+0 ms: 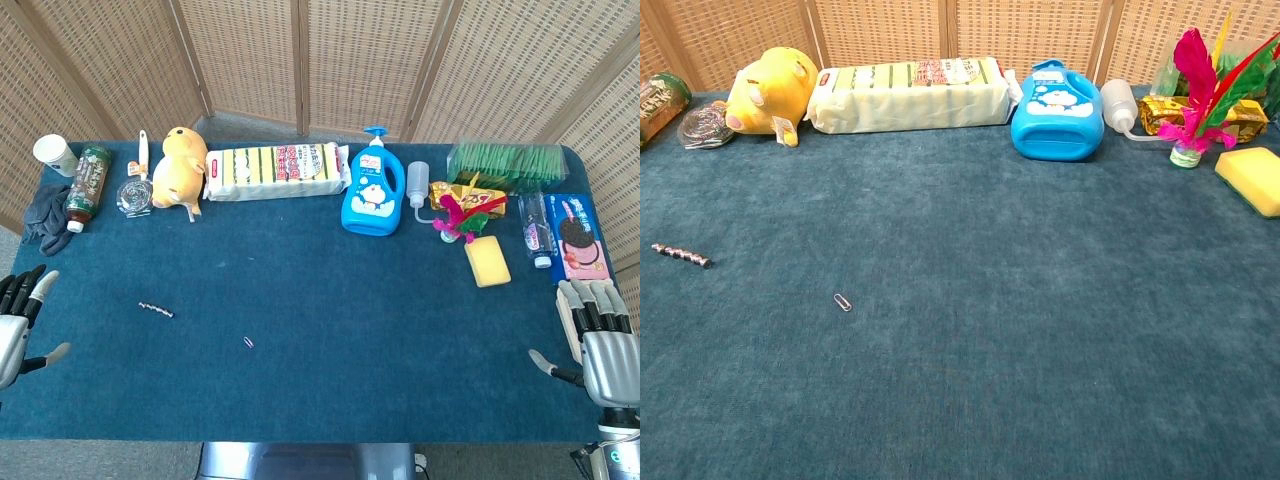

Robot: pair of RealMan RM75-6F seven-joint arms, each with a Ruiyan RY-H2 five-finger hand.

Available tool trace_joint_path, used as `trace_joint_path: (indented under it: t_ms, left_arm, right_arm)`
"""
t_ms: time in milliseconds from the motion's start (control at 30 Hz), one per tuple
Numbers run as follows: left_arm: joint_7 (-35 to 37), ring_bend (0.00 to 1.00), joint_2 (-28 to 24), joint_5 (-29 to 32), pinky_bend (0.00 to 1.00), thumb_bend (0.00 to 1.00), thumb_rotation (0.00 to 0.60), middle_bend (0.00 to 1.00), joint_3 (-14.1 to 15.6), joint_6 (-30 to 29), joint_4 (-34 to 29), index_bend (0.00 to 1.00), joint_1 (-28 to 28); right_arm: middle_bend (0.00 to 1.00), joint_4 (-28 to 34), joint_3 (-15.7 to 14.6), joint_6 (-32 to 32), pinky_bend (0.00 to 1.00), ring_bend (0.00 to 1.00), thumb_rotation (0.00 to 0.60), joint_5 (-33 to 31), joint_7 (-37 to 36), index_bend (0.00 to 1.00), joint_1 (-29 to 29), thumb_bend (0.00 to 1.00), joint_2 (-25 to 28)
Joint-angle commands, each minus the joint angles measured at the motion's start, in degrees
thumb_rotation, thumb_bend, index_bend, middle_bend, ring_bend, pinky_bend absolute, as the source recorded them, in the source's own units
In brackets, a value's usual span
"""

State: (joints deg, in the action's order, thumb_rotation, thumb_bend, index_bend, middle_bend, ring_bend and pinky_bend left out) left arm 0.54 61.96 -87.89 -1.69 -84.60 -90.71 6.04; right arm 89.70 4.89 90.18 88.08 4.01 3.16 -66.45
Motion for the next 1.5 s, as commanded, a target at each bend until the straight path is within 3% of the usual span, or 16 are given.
trace_joint_path:
  t_ms: [33, 233, 533, 767, 1200, 1500]
  left_arm:
    - [0.1, 0.00, 0.1, -0.1, 0.02, 0.25, 0.600, 0.00, 0.2, 0.4, 0.1, 0.00, 0.2]
    - [3.2, 0.00, 1.5, -1.7, 0.02, 0.25, 0.600, 0.00, 0.5, 1.5, 3.4, 0.02, 1.4]
    - [15.1, 0.00, 7.8, -4.6, 0.02, 0.28, 0.600, 0.00, 0.9, 9.8, 17.1, 0.18, 8.3]
    - [12.8, 0.00, 12.9, -4.3, 0.02, 0.36, 0.600, 0.00, 1.4, 15.6, 24.6, 0.31, 12.2]
    - [9.1, 0.00, 16.7, -2.0, 0.02, 0.63, 0.600, 0.01, 1.2, 18.9, 28.6, 0.37, 14.7]
    - [10.0, 0.00, 18.4, -1.2, 0.02, 0.62, 0.600, 0.01, 1.8, 20.4, 30.8, 0.37, 15.6]
  right_arm:
    - [0.00, 0.0, 0.0, -0.2, 0.00, 0.00, 0.459, -0.1, -0.1, 0.00, 0.1, 0.00, 0.1]
    - [0.00, 0.5, 0.1, -0.5, 0.00, 0.00, 0.465, -0.3, -0.2, 0.00, 0.1, 0.00, 0.3]
    - [0.00, 1.1, 0.1, -1.3, 0.00, 0.00, 0.470, -1.1, -0.2, 0.00, 0.2, 0.00, 0.8]
    - [0.00, 1.0, 0.4, -2.0, 0.00, 0.00, 0.472, -2.1, -1.0, 0.00, 0.3, 0.00, 1.0]
    - [0.00, 1.5, 0.4, -4.1, 0.00, 0.00, 0.474, -2.7, -1.3, 0.00, 1.3, 0.00, 1.2]
    - [0.00, 1.8, 0.5, -4.5, 0.00, 0.00, 0.477, -3.2, -1.1, 0.00, 1.3, 0.00, 1.3]
